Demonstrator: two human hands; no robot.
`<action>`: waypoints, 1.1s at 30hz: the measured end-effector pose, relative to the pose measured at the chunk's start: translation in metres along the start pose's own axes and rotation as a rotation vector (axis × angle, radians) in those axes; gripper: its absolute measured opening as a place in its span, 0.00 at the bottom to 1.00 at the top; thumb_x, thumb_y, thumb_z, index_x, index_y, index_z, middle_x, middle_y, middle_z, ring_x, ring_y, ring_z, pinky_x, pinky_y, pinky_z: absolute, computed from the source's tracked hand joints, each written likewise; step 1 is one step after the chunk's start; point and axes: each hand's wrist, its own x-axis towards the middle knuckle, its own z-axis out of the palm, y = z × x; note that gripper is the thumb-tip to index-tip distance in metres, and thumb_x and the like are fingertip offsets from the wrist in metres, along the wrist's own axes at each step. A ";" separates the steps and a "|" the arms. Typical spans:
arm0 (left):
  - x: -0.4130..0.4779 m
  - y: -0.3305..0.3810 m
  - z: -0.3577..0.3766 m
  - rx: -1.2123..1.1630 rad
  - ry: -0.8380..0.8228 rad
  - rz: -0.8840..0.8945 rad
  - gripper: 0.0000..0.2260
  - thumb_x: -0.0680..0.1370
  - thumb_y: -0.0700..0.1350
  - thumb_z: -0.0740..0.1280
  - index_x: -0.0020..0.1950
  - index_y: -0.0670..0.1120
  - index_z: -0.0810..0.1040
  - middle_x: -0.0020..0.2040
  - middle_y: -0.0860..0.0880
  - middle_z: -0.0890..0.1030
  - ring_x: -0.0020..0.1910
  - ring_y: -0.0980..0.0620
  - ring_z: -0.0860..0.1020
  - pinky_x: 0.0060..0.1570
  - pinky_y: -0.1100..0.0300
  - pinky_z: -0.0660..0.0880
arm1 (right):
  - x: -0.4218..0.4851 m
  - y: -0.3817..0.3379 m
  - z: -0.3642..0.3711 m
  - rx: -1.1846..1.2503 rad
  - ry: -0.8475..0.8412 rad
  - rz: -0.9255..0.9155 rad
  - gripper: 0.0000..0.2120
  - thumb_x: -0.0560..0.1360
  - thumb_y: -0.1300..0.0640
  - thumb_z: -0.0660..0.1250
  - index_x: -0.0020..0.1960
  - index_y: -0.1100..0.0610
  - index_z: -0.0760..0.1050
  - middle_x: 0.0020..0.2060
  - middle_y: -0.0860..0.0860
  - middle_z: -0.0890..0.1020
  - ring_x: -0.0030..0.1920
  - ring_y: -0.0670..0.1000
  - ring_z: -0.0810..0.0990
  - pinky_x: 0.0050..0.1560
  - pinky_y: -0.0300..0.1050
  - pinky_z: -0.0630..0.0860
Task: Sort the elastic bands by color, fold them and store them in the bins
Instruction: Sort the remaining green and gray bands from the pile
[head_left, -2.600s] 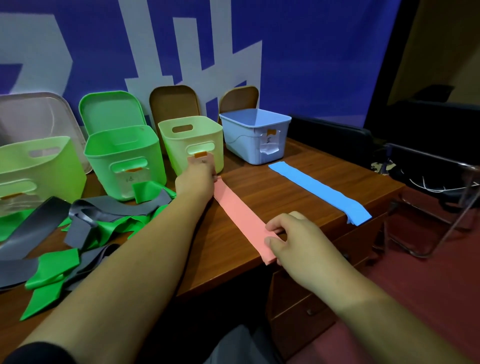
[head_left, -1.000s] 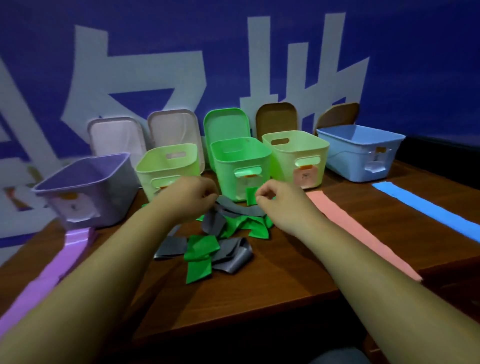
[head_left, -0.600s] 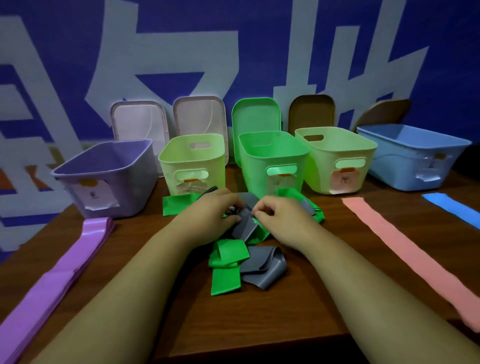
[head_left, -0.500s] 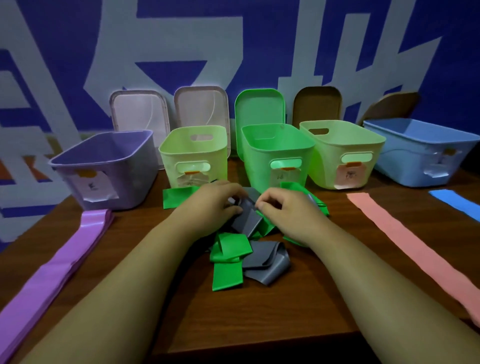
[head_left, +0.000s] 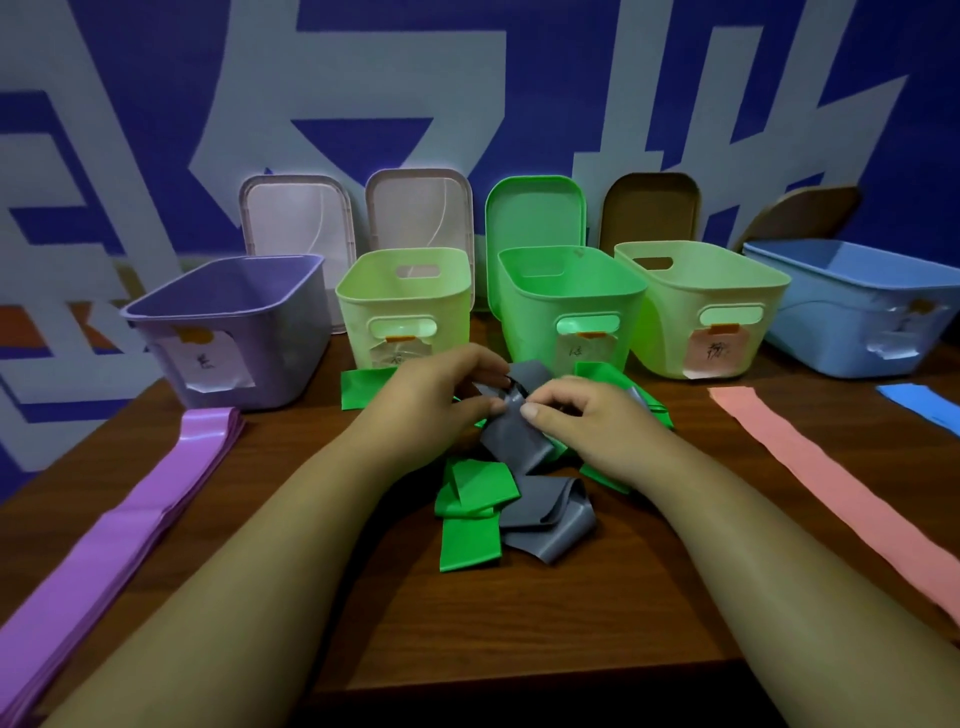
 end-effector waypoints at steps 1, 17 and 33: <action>-0.001 0.000 -0.001 0.009 0.000 -0.009 0.15 0.80 0.46 0.74 0.66 0.54 0.79 0.55 0.64 0.83 0.52 0.66 0.79 0.51 0.71 0.74 | 0.001 0.000 0.000 -0.003 0.028 0.003 0.07 0.82 0.46 0.71 0.49 0.45 0.85 0.50 0.45 0.83 0.53 0.46 0.81 0.58 0.50 0.77; -0.006 -0.043 -0.013 0.443 -0.027 -0.539 0.34 0.78 0.62 0.68 0.75 0.43 0.65 0.61 0.37 0.77 0.60 0.33 0.76 0.58 0.41 0.77 | 0.004 0.003 -0.007 -0.222 0.201 0.173 0.07 0.76 0.55 0.72 0.51 0.53 0.76 0.52 0.49 0.75 0.50 0.51 0.76 0.49 0.48 0.71; -0.004 0.013 0.000 0.179 -0.173 0.101 0.13 0.82 0.44 0.70 0.64 0.55 0.85 0.59 0.59 0.84 0.55 0.65 0.78 0.53 0.78 0.67 | 0.001 -0.001 -0.008 -0.131 0.104 -0.133 0.25 0.76 0.60 0.69 0.66 0.35 0.78 0.67 0.42 0.71 0.68 0.48 0.70 0.70 0.47 0.68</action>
